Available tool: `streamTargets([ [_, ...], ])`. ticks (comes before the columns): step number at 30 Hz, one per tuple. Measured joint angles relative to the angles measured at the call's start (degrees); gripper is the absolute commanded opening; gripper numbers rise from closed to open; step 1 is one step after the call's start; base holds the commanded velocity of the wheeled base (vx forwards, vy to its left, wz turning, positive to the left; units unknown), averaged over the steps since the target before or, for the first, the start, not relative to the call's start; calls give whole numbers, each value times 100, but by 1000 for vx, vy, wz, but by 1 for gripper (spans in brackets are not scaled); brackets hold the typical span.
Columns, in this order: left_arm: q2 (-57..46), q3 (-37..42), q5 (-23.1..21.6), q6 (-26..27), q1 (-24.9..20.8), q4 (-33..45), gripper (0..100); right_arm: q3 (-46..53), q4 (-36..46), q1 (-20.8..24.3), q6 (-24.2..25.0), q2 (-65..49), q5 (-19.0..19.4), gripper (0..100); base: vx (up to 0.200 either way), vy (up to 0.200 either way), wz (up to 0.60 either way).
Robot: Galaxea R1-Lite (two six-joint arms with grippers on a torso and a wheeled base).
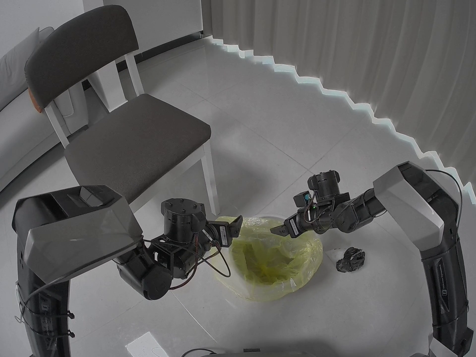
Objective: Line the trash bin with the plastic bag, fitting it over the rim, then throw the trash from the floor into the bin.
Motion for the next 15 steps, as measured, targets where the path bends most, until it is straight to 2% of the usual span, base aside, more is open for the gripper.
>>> streamTargets([
  [15, -28, 63, -1, -11, -2, -11, 100, -265, 11, -74, -30, 146, -44, 0, 0, 0, 0],
])
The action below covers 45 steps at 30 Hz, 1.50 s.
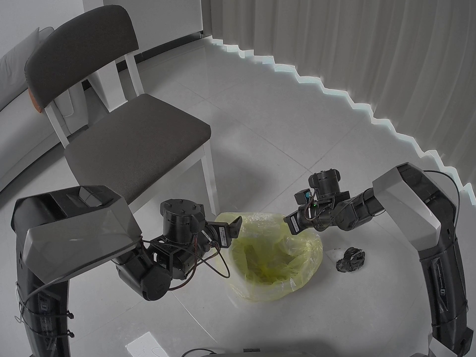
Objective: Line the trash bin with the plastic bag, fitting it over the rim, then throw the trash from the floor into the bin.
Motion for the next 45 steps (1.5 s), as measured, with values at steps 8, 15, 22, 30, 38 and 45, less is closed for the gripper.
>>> streamTargets([
  [8, -30, 43, 1, 0, -2, -2, 100, -438, 367, -118, 22, -165, -2, 0, 0, 0, 0],
  [15, -37, 106, 0, 0, 2, -117, 100, -774, 528, -160, 62, -308, -9, 0, 0, 0, 0],
  [22, -15, 146, -5, 0, 9, -156, 100, -853, 545, -167, 63, -378, -11, 0, 0, 0, 0],
  [30, -6, 149, -5, -2, 20, -161, 100, -1242, 607, -197, 63, -166, -11, 0, 0, 0, 0],
  [38, 22, 158, -7, -30, 29, -167, 100, -1832, 728, -239, 63, 395, -11, 0, 0, 0, 0],
  [45, 82, 150, -10, -35, 55, -174, 100, -2194, 889, -250, 52, 800, -11, 100, 0, 0, 0],
])
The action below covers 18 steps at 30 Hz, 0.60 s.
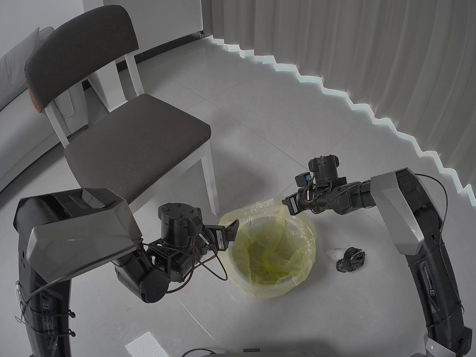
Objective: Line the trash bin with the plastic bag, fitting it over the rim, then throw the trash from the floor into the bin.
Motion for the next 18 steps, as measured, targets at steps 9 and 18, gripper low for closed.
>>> streamTargets([
  [9, 177, -89, -13, 5, 2, 0, 100, 26, 24, 0, 273, -133, -140, 100, 0, 0, 0],
  [18, 478, -400, -39, 43, 94, 35, 100, 1208, -5, -116, 227, -808, -211, 100, 0, 0, 0],
])
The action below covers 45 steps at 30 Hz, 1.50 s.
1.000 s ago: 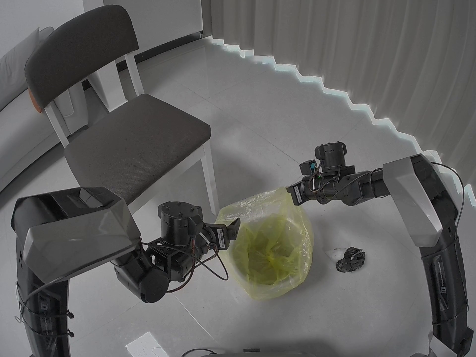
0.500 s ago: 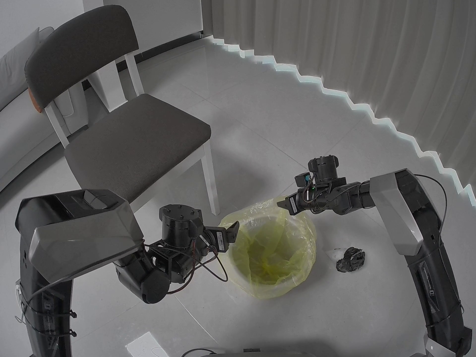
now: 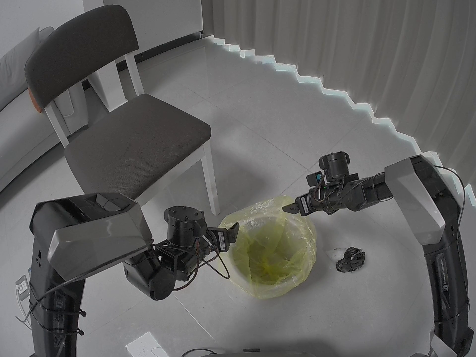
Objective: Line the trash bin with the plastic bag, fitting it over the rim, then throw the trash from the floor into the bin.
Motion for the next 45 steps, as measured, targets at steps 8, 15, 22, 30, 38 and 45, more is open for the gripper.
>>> streamTargets([
  [8, 325, -461, -85, 146, 206, 183, 100, 1552, -506, -251, -364, -527, -73, 100, 0, 0, 0],
  [15, 601, -911, -117, 208, 378, 500, 100, 2103, -786, -610, -578, -631, -95, 100, 0, 0, 0],
  [22, 862, -1586, -119, 255, 457, 1114, 100, 1930, -796, -681, -564, -347, -93, 100, 0, 0, 0],
  [30, 1163, -2041, -117, 439, 492, 1382, 100, 1532, -761, -603, -567, 127, -422, 100, 0, 0, 0],
  [38, 1449, -2686, -110, 480, 502, 1994, 100, 1419, -739, -561, -547, 312, -464, 100, 0, 0, 0],
  [45, 1723, -3294, -71, 485, 612, 2701, 100, 1449, -725, -518, -569, 336, -488, 100, 0, 0, 0],
])
